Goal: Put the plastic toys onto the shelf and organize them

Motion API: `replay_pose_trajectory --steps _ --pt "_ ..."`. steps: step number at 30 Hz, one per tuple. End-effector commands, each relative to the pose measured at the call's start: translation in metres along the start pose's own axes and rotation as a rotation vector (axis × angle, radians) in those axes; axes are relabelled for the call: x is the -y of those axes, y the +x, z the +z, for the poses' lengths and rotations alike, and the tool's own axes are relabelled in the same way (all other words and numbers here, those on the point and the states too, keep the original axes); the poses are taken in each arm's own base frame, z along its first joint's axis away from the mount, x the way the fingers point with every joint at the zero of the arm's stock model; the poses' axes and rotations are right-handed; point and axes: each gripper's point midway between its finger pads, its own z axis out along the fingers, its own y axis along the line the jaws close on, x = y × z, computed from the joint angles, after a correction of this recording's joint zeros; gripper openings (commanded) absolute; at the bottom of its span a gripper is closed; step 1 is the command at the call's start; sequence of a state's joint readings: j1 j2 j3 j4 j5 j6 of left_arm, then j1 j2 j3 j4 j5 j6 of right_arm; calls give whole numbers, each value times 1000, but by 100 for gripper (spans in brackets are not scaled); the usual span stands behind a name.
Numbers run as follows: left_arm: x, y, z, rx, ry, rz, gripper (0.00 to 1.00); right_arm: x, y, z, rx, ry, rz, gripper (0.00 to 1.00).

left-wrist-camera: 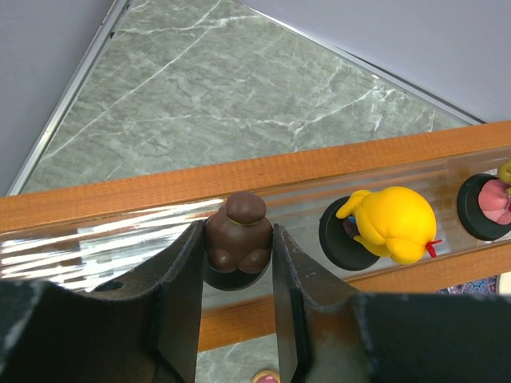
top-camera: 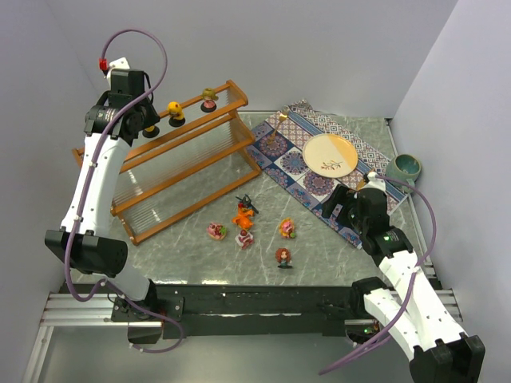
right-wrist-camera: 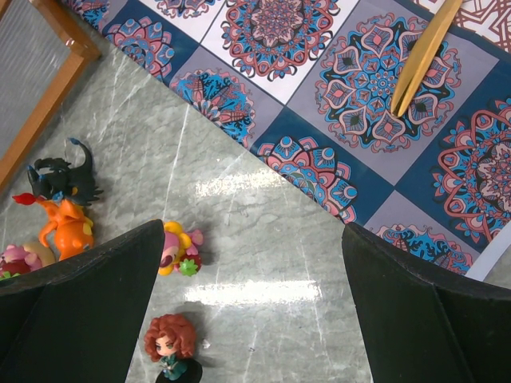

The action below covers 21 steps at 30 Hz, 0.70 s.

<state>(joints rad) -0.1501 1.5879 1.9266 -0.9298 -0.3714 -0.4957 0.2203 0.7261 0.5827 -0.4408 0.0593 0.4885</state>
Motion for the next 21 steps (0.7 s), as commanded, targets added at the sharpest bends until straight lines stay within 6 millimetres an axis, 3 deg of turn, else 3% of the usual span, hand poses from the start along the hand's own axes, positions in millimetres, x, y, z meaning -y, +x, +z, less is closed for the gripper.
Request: replay_pose_trajectory --steps 1,10,16,21 --pt "2 1 -5 -10 7 -10 34 -4 -8 1 37 -13 -12 99" --pt "2 -1 -7 -2 10 -16 61 -4 -8 0 38 -14 -12 99" --pt "2 -8 -14 19 13 -22 72 -4 -7 0 36 -16 -12 99" --pt "4 -24 -33 72 33 -32 79 -5 -8 0 38 -20 -13 99"
